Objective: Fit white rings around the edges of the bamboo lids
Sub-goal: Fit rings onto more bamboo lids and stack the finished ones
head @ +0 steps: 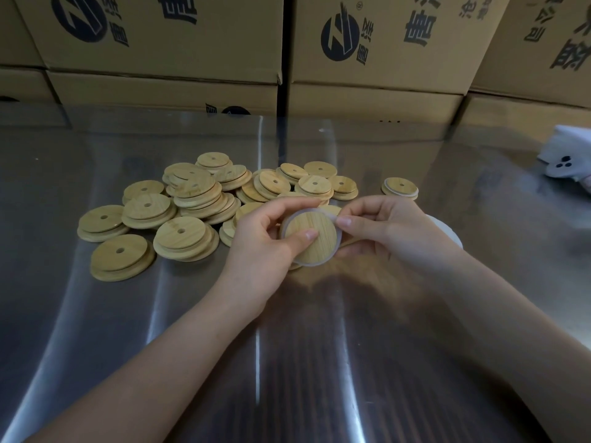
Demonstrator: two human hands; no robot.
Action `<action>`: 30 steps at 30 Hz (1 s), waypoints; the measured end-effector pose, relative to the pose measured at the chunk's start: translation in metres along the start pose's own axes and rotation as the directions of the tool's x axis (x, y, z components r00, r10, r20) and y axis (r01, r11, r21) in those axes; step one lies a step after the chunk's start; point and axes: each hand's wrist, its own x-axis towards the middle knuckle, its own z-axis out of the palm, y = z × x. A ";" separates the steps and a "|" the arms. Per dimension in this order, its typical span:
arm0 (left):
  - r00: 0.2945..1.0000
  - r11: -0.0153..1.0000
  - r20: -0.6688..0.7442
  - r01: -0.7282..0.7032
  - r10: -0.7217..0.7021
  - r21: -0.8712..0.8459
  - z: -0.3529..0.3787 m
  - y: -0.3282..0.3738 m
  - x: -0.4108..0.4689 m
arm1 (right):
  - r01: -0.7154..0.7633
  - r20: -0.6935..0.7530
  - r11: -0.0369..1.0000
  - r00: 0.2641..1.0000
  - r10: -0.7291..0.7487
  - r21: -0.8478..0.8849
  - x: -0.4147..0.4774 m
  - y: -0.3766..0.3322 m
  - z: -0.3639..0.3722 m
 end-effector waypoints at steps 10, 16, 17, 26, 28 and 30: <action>0.998 0.997 0.023 -0.057 0.056 0.053 0.000 0.002 -0.001 | 0.047 -0.039 0.988 0.998 -0.053 -0.144 -0.002 -0.001 0.004; 0.977 0.949 0.062 -0.213 0.204 0.231 0.000 0.010 0.000 | 0.228 0.018 0.943 0.973 -0.231 -0.244 -0.003 0.000 0.006; 0.974 0.943 0.064 -0.228 0.219 0.242 0.001 0.011 0.000 | 0.260 0.029 0.933 0.965 -0.261 -0.248 -0.004 0.000 0.005; 0.932 0.861 0.054 -0.354 0.360 0.366 0.002 0.010 -0.003 | 0.451 0.057 0.822 0.885 -0.461 -0.347 -0.006 0.002 0.003; 0.918 0.849 0.049 -0.384 0.394 0.363 0.002 0.009 -0.003 | 0.479 0.031 0.794 0.862 -0.506 -0.374 -0.007 0.003 0.004; 0.911 0.851 0.036 -0.398 0.412 0.342 0.001 0.009 -0.004 | 0.506 0.003 0.765 0.835 -0.551 -0.398 -0.008 0.003 0.007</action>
